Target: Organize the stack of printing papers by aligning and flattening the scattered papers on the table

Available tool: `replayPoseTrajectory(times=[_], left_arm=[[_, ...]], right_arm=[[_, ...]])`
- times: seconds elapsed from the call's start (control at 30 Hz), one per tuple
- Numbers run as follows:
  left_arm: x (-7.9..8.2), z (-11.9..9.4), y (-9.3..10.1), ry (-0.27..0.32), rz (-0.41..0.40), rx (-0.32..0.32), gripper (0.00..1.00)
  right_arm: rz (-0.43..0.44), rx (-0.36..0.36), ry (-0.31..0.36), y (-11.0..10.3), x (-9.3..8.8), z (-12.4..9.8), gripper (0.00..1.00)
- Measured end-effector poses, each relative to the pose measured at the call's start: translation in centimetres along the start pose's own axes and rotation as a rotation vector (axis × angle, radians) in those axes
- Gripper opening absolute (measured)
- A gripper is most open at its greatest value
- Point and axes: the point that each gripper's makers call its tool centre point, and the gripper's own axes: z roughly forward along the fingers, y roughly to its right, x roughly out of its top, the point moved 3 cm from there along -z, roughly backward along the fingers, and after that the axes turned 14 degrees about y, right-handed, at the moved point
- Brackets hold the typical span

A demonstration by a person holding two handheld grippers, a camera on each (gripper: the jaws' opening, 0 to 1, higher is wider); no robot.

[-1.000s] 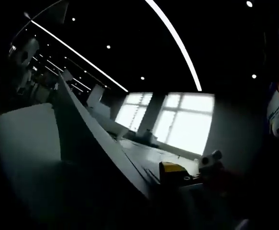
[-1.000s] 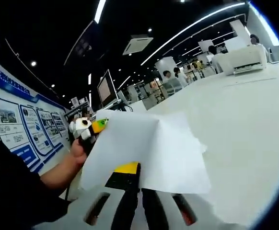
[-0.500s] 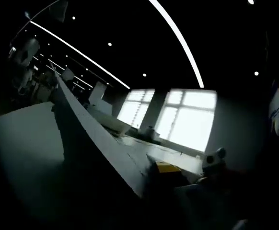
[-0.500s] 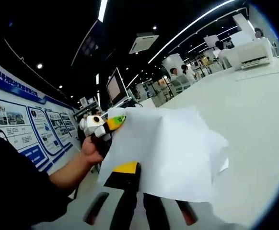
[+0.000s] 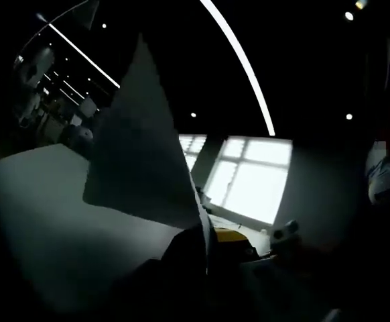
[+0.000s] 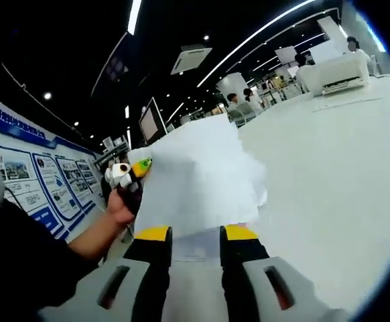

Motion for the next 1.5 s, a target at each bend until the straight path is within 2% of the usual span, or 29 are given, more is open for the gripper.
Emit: replayPoseTrajectory(times=[0.1,0.2,0.33,0.37,0.4,0.5,0.53,0.6,0.63,0.8,0.83,0.87,0.93,1.03,1.1,1.13,1.17,1.2,1.27,1.33,1.37,1.43,1.5], left_arm=[[0.6,0.5,0.8,-0.004,0.008,-0.031,0.05],[1.1,1.2,1.9,-0.025,0.023,-0.087,0.05],[1.6,1.8,2.5,-0.056,0.053,-0.131,0.05],[1.7,2.0,2.6,-0.062,0.056,-0.139,0.05],[1.8,2.4,3.1,-0.081,0.069,-0.171,0.05],[1.9,3.0,3.7,-0.106,0.085,-0.21,0.05],[1.8,3.1,3.9,-0.114,0.088,-0.227,0.05],[1.8,3.7,4.5,-0.134,0.1,-0.266,0.05],[1.8,3.9,4.8,-0.142,0.109,-0.284,0.05],[1.7,5.0,6.7,-0.181,0.15,-0.421,0.05],[1.7,5.0,6.8,-0.183,0.152,-0.428,0.05],[1.7,5.3,7.2,-0.193,0.157,-0.452,0.05],[1.7,5.7,7.7,-0.201,0.164,-0.489,0.05],[1.7,6.1,7.9,-0.215,0.175,-0.516,0.05],[1.7,6.5,8.3,-0.235,0.173,-0.557,0.05],[1.7,6.7,8.4,-0.245,0.173,-0.563,0.05],[1.6,7.0,8.4,-0.262,0.176,-0.572,0.05],[1.6,7.3,8.2,-0.279,0.179,-0.575,0.05],[1.6,7.5,8.2,-0.299,0.182,-0.581,0.05],[1.5,7.8,7.8,-0.327,0.196,-0.562,0.05],[1.4,7.9,7.6,-0.355,0.215,-0.554,0.05],[1.2,8.3,7.4,-0.395,0.253,-0.543,0.06],[1.0,8.7,7.3,-0.435,0.302,-0.533,0.06]], right_arm=[[-0.021,-0.032,0.035,1.3,1.6,-0.7,0.27],[-0.145,-0.012,0.097,2.6,4.6,-0.4,0.36],[-0.238,0.104,0.128,1.7,7.4,1.0,0.59],[-0.248,0.138,0.133,1.3,7.9,1.4,0.62],[-0.24,0.233,0.15,0.3,9.4,2.6,0.63],[-0.257,0.341,0.154,-0.6,10.5,4.3,0.69],[-0.25,0.379,0.163,-1.0,10.9,4.8,0.71],[-0.228,0.387,0.157,-0.7,11.2,5.6,0.76],[-0.215,0.417,0.158,-0.9,11.3,5.9,0.77],[-0.057,0.556,0.171,-1.4,11.4,6.9,0.82],[-0.046,0.567,0.172,-1.5,11.4,6.9,0.82],[0.005,0.617,0.178,-1.8,11.5,6.9,0.82],[0.04,0.653,0.189,-2.1,11.8,6.8,0.79],[0.102,0.727,0.17,-2.6,12.0,6.3,0.63],[0.109,0.774,0.205,-3.0,12.8,5.9,0.48],[0.11,0.8,0.178,-3.3,12.8,5.4,0.39],[0.081,0.823,0.162,-3.6,12.7,5.1,0.24],[0.028,0.855,0.183,-4.0,13.0,4.6,0.15],[-0.047,0.857,0.196,-4.2,13.4,4.2,0.0],[-0.087,0.807,0.19,-4.2,13.8,4.2,0.0],[-0.174,0.786,0.195,-4.4,14.1,4.1,0.0],[-0.295,0.765,0.198,-5.0,14.9,3.6,0.0],[-0.359,0.727,0.189,-5.4,15.6,3.4,0.0]])
